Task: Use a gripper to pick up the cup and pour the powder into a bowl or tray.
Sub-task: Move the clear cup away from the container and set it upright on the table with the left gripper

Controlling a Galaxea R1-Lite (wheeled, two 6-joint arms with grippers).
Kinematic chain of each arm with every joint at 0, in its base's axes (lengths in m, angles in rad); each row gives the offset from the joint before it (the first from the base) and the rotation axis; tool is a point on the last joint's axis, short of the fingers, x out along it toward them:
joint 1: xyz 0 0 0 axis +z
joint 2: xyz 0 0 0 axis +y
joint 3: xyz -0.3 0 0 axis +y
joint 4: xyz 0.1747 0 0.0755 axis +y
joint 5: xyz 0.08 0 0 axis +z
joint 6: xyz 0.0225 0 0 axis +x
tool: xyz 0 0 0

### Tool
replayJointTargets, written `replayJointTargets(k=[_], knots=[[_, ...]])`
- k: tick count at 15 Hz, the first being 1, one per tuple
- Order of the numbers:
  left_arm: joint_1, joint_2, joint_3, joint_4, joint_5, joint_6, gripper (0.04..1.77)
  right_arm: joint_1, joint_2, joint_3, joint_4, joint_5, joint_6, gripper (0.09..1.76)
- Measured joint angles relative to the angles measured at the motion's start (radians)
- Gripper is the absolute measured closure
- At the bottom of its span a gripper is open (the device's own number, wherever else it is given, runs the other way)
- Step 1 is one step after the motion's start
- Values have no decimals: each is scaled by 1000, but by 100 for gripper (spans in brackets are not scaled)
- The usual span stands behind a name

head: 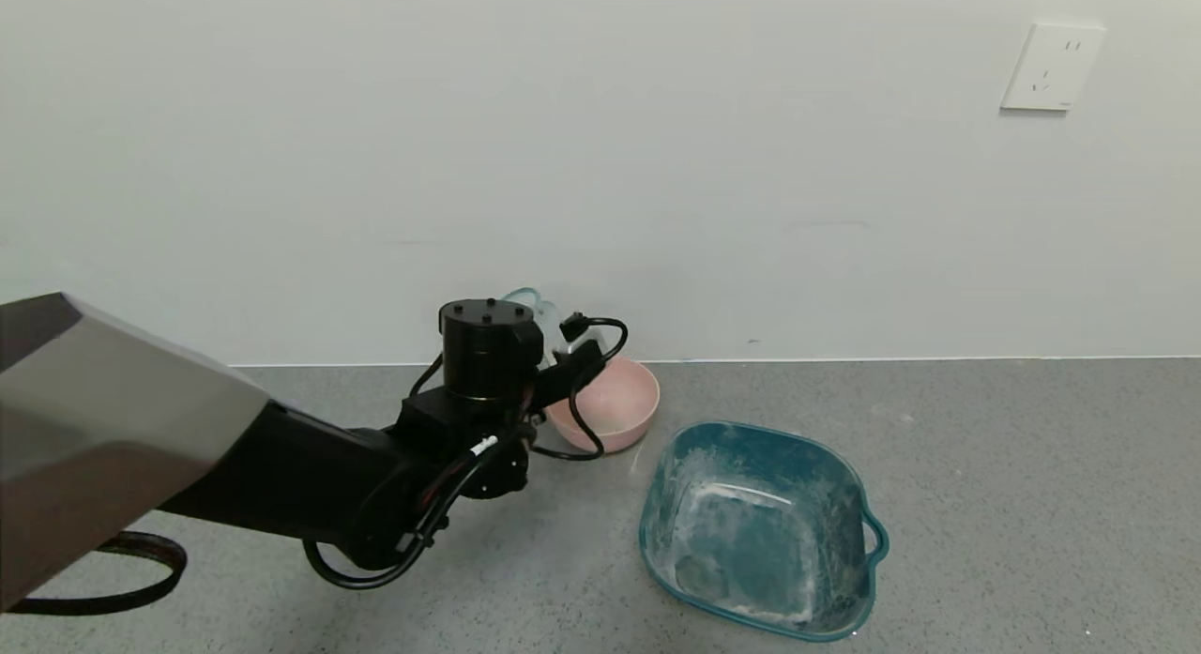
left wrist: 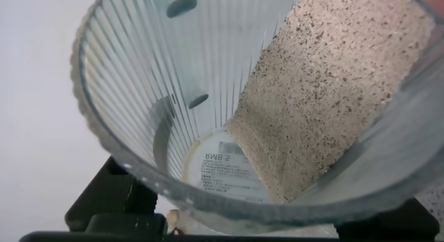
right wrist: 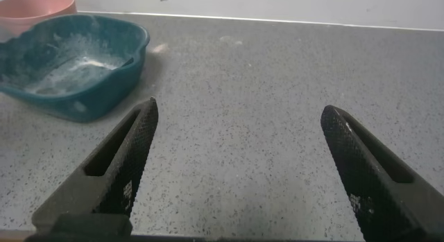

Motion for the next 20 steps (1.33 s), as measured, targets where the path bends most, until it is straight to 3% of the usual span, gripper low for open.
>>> replayJointTargets(k=[3, 9, 13, 15, 20], knots=[[53, -82, 98, -7, -53, -71, 49, 0, 0, 0, 0, 0, 0, 14], [194, -195, 273, -79, -216, -249, 49, 0, 0, 0, 0, 0, 0, 14], [217, -203, 315, -103, -253, -361, 49, 0, 0, 0, 0, 0, 0, 14], [238, -212, 328, -104, -341, -417, 49, 0, 0, 0, 0, 0, 0, 14], [275, -234, 336, -97, -421, -667, 49, 0, 0, 0, 0, 0, 0, 14]])
